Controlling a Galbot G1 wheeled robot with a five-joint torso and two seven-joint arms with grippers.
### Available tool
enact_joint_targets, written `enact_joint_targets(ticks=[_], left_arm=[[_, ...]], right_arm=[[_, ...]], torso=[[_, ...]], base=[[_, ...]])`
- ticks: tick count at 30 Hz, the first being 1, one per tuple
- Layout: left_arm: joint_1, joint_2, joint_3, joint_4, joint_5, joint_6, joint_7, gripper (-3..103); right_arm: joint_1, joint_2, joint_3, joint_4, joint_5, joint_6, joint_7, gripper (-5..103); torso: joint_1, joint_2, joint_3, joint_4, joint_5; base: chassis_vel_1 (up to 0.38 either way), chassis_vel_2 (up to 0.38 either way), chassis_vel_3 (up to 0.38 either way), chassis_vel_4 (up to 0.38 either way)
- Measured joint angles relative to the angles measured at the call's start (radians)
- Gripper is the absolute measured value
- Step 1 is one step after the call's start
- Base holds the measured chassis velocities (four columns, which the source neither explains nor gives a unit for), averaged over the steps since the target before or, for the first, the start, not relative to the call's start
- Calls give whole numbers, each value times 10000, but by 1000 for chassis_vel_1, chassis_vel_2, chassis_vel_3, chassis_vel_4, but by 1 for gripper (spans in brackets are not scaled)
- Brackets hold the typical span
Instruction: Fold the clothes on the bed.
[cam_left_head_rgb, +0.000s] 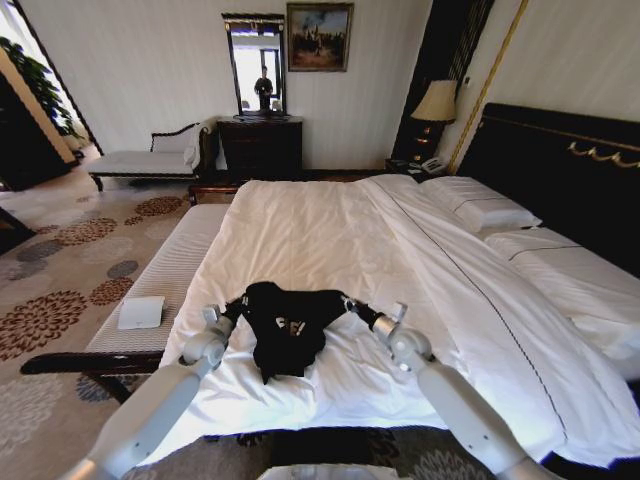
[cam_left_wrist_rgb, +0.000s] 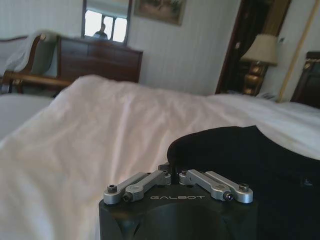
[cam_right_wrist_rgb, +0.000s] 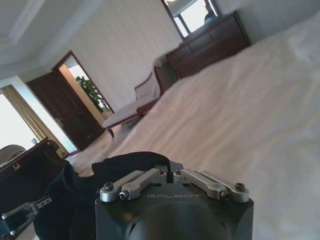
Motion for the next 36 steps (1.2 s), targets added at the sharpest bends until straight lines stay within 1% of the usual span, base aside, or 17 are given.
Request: enact_joint_targets(ticks=[3,4,8,12,14,16,19,21,25,26,27,30,32,35,36], left_arm=[[169,346,-139,-670,-30,32,-11,2],[169,346,-139,-670,-30,32,-11,2],[243,665,-372,-1444,-123,53,-61,2],[128,856,-484,-1841,-212,74,-141,2],[-93,1133,-630,-2273,-469,170,-264,2],[-176,1234,-664,-2390,-561,202,-302,2],[-513,1680,-806,-2906,-946,340,-465,2],[-550,1732,-815,-2964,-984,352,-476,2],[-1072,2361,-1005,-3623,-1531,494,-634,2],[-1072,2361,-1005,-3623,-1531,494,-634,2],[-1211,2473,-1031,-3726,-1656,522,-658,2],[-1878,2916,-1081,-4081,-2247,616,-779,2],[-1950,2961,-1090,-4121,-2322,624,-795,2],[-2412,3348,-1276,-4477,-2841,677,-922,2],[-2412,3348,-1276,-4477,-2841,677,-922,2]], right_arm=[[-194,-409,414,912,232,-81,164,1],[-194,-409,414,912,232,-81,164,1],[-557,-882,1086,2092,530,-214,400,1],[-665,-1073,1490,2742,797,-321,668,1],[-692,-1290,1845,3353,981,-437,896,1],[-691,-1367,1953,3500,1023,-462,949,1],[-626,-1711,2468,4039,1491,-624,1242,1],[-615,-1758,2527,4085,1530,-639,1259,1],[-277,-2449,3244,4503,1888,-783,1271,1],[-277,-2449,3244,4503,1888,-783,1271,1],[-174,-2622,3358,4580,2022,-829,1272,1],[196,-3330,3776,4848,2569,-1007,1388,1],[234,-3401,3816,4873,2621,-1015,1408,1],[453,-3891,4169,5105,3023,-1043,1628,1],[453,-3891,4169,5105,3023,-1043,1628,1]], torso=[[0,0,1,-1,0],[0,0,1,-1,0],[0,0,0,-1,0],[-1,0,0,-1,-3],[0,0,0,-1,-1],[0,0,0,-1,-3],[-1,0,0,-1,-2],[0,0,0,-1,-2],[0,0,1,0,-2],[0,0,1,0,-2],[0,0,1,0,-1],[2,0,1,-1,-2],[1,0,0,-2,-2],[2,0,1,0,-1],[2,0,1,0,-1]], base=[[0,0,0,0],[0,0,0,0],[0,0,0,0],[0,0,0,0],[0,0,0,0],[0,0,0,0],[0,0,0,0],[0,0,0,0],[0,0,0,0],[0,0,0,0],[0,0,0,0],[0,0,0,0],[0,0,0,0],[0,0,0,0],[0,0,0,0]])
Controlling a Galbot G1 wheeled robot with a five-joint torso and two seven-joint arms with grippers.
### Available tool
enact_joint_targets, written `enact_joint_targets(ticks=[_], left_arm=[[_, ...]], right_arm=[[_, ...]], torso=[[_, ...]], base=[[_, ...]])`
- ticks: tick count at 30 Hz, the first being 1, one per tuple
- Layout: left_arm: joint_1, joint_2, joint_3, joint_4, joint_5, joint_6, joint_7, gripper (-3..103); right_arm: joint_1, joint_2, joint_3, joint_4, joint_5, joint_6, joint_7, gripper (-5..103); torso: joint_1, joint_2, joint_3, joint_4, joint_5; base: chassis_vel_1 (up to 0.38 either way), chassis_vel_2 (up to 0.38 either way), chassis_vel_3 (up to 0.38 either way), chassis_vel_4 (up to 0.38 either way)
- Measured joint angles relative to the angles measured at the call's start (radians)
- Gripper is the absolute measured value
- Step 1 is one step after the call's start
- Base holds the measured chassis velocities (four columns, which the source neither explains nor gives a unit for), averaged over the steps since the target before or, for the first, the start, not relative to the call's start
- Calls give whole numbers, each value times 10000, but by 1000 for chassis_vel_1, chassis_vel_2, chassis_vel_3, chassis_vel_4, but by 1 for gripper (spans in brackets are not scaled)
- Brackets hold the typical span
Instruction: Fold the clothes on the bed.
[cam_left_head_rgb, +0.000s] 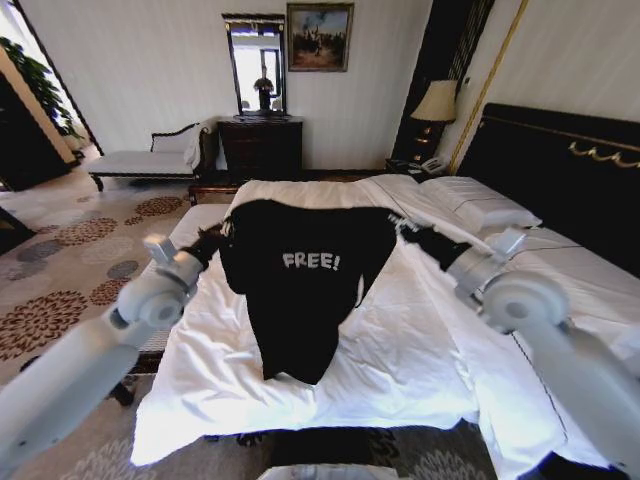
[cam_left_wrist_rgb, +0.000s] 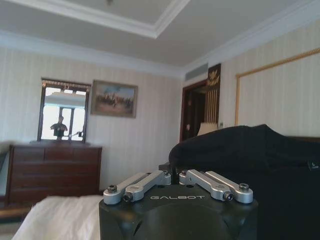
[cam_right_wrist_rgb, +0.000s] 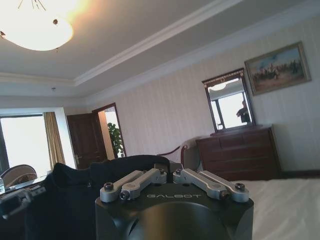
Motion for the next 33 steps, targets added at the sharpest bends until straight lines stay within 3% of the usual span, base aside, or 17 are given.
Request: enact_joint_targets(ticks=[10,13,18,23,29,31,33], left_arm=[[-493,810,-680,-788,-1092,148,-184,2],[-496,1278,-1274,-1116,-1718,192,-186,2],[27,1982,-2202,-1465,-2253,188,-79,2],[523,2370,-2684,-1668,-2357,113,35,2],[1965,2801,-4005,-2378,-2570,50,141,2],[2401,3005,-4866,-2808,-3294,93,40,2],[2427,3088,-5117,-2907,-3600,126,-34,2]], right_arm=[[1261,-1234,676,65,1421,-29,439,1],[2404,-1685,300,-185,2043,-35,555,1],[2765,-1913,112,-275,2323,-65,665,1],[2524,-1923,292,-141,2341,-102,741,1],[848,-2143,1615,673,2927,-204,987,1],[125,-2173,2183,1249,3182,-317,1233,1],[36,-2175,2281,1395,3257,-353,1318,1]], torso=[[0,0,0,-1,-1],[0,0,0,0,-2],[-1,1,0,0,-2],[-1,0,0,2,0],[-1,0,1,-1,-1],[-2,1,0,-1,-1],[-4,1,0,-1,-2]], base=[[0,0,0,0],[0,0,0,0],[0,0,0,0],[0,0,0,0],[0,0,0,0],[0,0,0,0],[0,0,0,0]])
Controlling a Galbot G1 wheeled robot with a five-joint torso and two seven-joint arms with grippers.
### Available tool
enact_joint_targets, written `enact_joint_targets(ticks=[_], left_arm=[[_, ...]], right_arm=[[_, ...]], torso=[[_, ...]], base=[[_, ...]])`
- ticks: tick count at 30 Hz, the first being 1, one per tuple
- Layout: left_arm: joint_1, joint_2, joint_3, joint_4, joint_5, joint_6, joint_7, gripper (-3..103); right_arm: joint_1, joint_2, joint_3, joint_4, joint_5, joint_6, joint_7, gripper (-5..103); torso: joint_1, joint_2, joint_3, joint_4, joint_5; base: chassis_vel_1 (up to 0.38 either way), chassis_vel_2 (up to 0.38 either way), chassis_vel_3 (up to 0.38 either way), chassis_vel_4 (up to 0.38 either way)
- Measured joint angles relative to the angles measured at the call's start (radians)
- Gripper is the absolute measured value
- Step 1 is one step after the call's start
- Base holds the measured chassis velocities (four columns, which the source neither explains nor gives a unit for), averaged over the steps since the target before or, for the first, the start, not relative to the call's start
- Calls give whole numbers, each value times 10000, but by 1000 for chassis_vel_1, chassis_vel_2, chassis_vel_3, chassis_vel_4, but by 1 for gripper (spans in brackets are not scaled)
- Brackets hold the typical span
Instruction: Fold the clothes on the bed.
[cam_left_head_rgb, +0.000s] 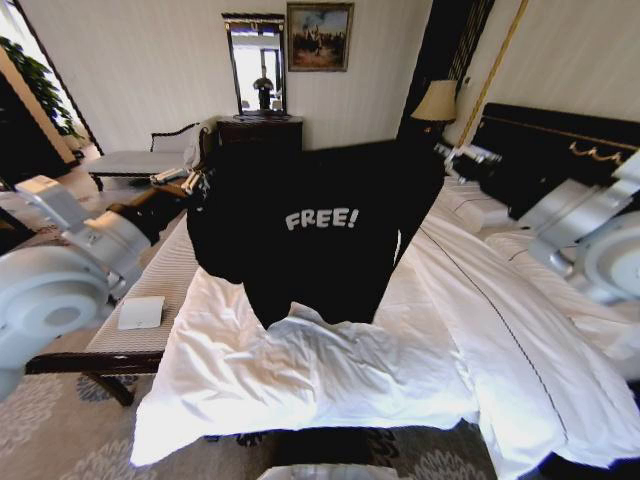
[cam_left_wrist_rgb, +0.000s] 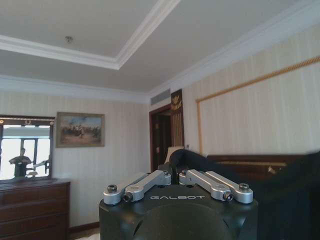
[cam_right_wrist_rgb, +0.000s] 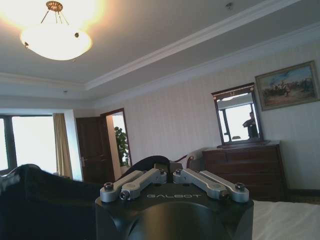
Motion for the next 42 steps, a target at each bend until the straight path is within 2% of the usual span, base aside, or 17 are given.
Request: enact_joint_targets(ticks=[6,10,13,14,17,18,21,23,24,27,28,32,33,34,36,38,42], left_arm=[[-11,1020,-837,-272,-852,54,-102,2],[-11,1146,-1134,-555,-1507,292,-443,2],[70,960,-1824,-943,-3340,937,-1357,2],[70,960,-1824,-943,-3340,937,-1357,2],[72,817,-3332,-968,-6101,2082,-2696,2],[72,817,-3332,-968,-6101,2082,-2696,2],[-45,808,-4287,-970,-8143,3054,-3868,2],[-75,818,-4345,-969,-8452,3270,-4113,2],[-115,823,-4167,-967,-8371,3397,-4200,2],[7,753,-2954,-947,-6901,3325,-3985,2],[7,753,-2954,-947,-6901,3325,-3985,2],[166,110,-324,-919,-4329,3116,-3567,2],[166,110,-324,-919,-4329,3116,-3567,2],[-25,-395,1398,-896,-2858,3041,-3518,2],[-234,-901,2644,-891,-1855,2953,-3530,2],[-557,-1434,3709,-831,-977,2838,-3511,2],[-860,-2104,4887,-12,225,2742,-3369,2]], right_arm=[[-1017,-143,1679,1159,1168,-552,732,1],[-1215,-97,2410,1567,2223,-860,1525,1],[-1405,-33,3760,1633,4261,-1330,2727,1],[-1405,-33,3760,1633,4261,-1330,2727,1],[-1555,-158,5717,1631,7424,-1970,4331,1],[-1555,-158,5717,1631,7424,-1970,4331,1],[-1682,-258,6521,1620,8529,-2313,5098,1],[-1619,-258,6475,1613,8742,-2441,5418,1],[-1537,-189,6206,1606,8816,-2605,5709,1],[-1553,295,5016,1591,8050,-2858,5943,1],[-1553,295,5016,1591,8050,-2858,5943,1],[-1645,1205,2522,1567,5956,-3160,5817,1],[-1645,1205,2522,1567,5956,-3160,5817,1],[-1443,1504,1291,1555,4918,-3209,5617,1],[-1109,1786,43,1389,3786,-3206,5297,1],[-790,2151,-1204,706,2492,-3138,4933,1],[-470,2656,-2349,-270,1205,-3021,4431,1]], torso=[[1,0,0,0,1],[0,0,0,-1,3],[0,0,0,2,0],[0,0,0,2,0],[2,0,0,0,-1],[2,0,0,0,-1],[1,1,-2,0,2],[0,1,-2,1,1],[0,2,-3,1,-3],[1,1,0,1,0],[1,1,0,1,0],[5,-2,2,0,8],[5,-2,2,0,8],[4,-3,3,0,-2],[4,-2,2,0,-6],[3,-1,1,4,-5],[3,-2,2,3,3]], base=[[0,0,0,0],[0,0,0,0],[0,0,0,0],[0,0,0,0],[0,0,0,0],[0,0,0,0],[0,0,0,0],[0,0,0,0],[0,0,0,0],[0,0,0,0],[0,0,0,0],[0,0,0,0],[0,0,0,0],[0,0,0,0],[0,0,0,0],[0,0,0,0],[0,0,0,0]])
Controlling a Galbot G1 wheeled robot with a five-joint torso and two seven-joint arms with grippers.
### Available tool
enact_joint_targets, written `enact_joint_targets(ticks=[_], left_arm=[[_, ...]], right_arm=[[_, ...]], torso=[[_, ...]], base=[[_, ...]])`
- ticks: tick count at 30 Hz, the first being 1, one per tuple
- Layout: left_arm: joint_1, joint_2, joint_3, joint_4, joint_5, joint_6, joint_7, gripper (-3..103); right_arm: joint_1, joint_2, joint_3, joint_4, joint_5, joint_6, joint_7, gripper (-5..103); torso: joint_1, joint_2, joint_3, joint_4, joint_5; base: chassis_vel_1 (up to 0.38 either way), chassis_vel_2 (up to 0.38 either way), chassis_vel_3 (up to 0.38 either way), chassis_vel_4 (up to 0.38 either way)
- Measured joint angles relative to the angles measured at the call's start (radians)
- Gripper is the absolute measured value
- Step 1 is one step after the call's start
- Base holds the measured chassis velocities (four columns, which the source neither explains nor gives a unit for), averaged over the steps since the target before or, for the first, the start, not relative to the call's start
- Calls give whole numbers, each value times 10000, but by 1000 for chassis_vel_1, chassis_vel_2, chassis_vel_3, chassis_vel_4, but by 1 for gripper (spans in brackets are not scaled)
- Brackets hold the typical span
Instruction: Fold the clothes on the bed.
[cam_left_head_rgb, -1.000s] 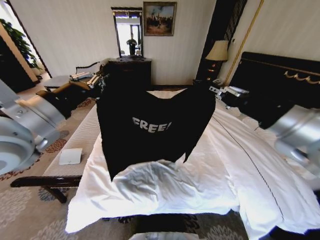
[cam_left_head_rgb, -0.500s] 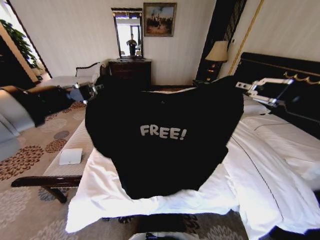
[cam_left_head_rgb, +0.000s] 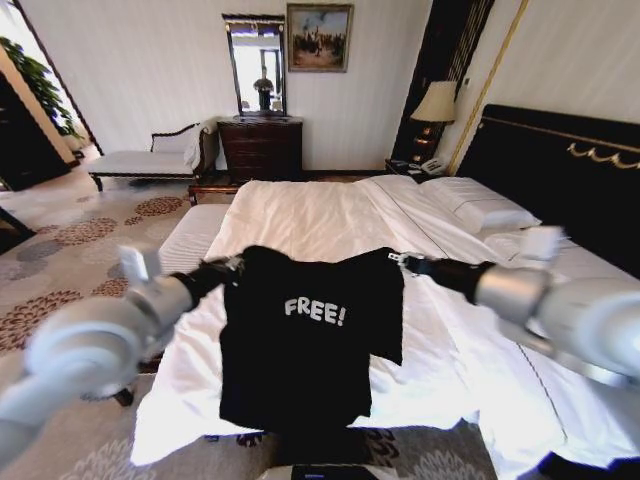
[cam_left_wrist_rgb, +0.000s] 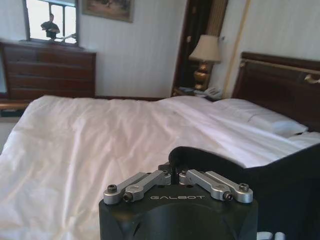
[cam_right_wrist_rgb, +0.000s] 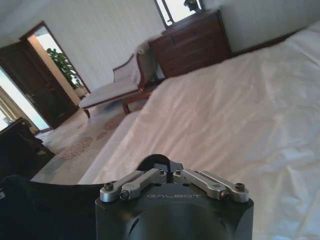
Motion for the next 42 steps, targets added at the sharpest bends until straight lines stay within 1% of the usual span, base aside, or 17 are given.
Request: enact_joint_targets(ticks=[2,4,6,7,8,13,15,18,22,24,25,29,33,35,36,41,42], left_arm=[[-97,-175,278,294,308,-28,12,2],[-784,-894,1255,1220,937,-153,29,2],[-1272,-1269,1751,1676,1148,-239,-2,2],[-2054,-1797,2423,2371,1421,-402,-54,2],[-2054,-1797,2423,2371,1421,-402,-54,2],[-3466,-2780,3358,4104,1619,-457,4,2],[-3556,-2873,3419,4344,1673,-454,68,2],[-3731,-3386,3623,5519,2065,-451,377,2],[-3893,-3864,3735,6206,2346,-461,502,2],[-4488,-4570,3958,7220,2537,-498,618,2],[-4488,-4570,3958,7220,2537,-498,618,2],[-5113,-5243,4445,8444,2839,-538,897,2],[-5181,-5568,4647,9065,3142,-594,1074,2],[-5245,-6036,4717,9842,3478,-666,1212,2],[-5245,-6036,4717,9842,3478,-666,1212,2],[-5304,-6621,4949,11238,4106,-883,1497,2],[-5304,-6621,4949,11238,4106,-883,1497,2]], right_arm=[[64,134,-215,-225,-295,42,-117,1],[291,589,-790,-951,-1055,232,-414,1],[423,799,-1000,-1265,-1369,333,-545,1],[692,1077,-1293,-1730,-1790,514,-711,1],[692,1077,-1293,-1730,-1790,514,-711,1],[1997,1616,-2362,-3018,-2557,976,-1002,1],[2239,1716,-2575,-3295,-2663,1035,-1035,1],[3074,2170,-3370,-4488,-3295,1300,-1312,1],[3519,2496,-3780,-5152,-3599,1496,-1501,1],[3962,2800,-4284,-6075,-4120,1790,-1821,1],[3962,2800,-4284,-6075,-4120,1790,-1821,1],[4363,3123,-4744,-7457,-4855,2090,-2345,1],[4602,3286,-5037,-8233,-5257,2330,-2693,1],[4846,3536,-5244,-9005,-5758,2570,-3055,1],[4846,3536,-5244,-9005,-5758,2570,-3055,1],[4985,4368,-5342,-10179,-6691,2869,-3554,1],[4985,4368,-5342,-10179,-6691,2869,-3554,1]], torso=[[1,0,0,-1,0],[2,0,1,0,-3],[2,-1,1,1,-6],[1,0,0,-1,-3],[1,0,0,-1,-3],[1,-1,0,-5,0],[2,-1,0,-4,-1],[3,-1,1,4,-4],[2,-1,1,4,-5],[0,0,-1,-1,-4],[0,0,-1,-1,-4],[2,0,0,-5,0],[2,0,1,-3,0],[0,0,0,0,-2],[0,0,0,0,-2],[0,1,-2,-3,-4],[0,1,-2,-3,-4]], base=[[0,0,0,0],[0,0,0,0],[0,0,0,0],[0,0,0,0],[0,0,0,0],[0,0,0,0],[0,0,0,0],[0,0,0,0],[0,0,0,0],[0,0,0,0],[0,0,0,0],[0,0,0,0],[0,0,0,0],[0,0,0,0],[0,0,0,0],[0,0,0,0],[0,0,0,0]])
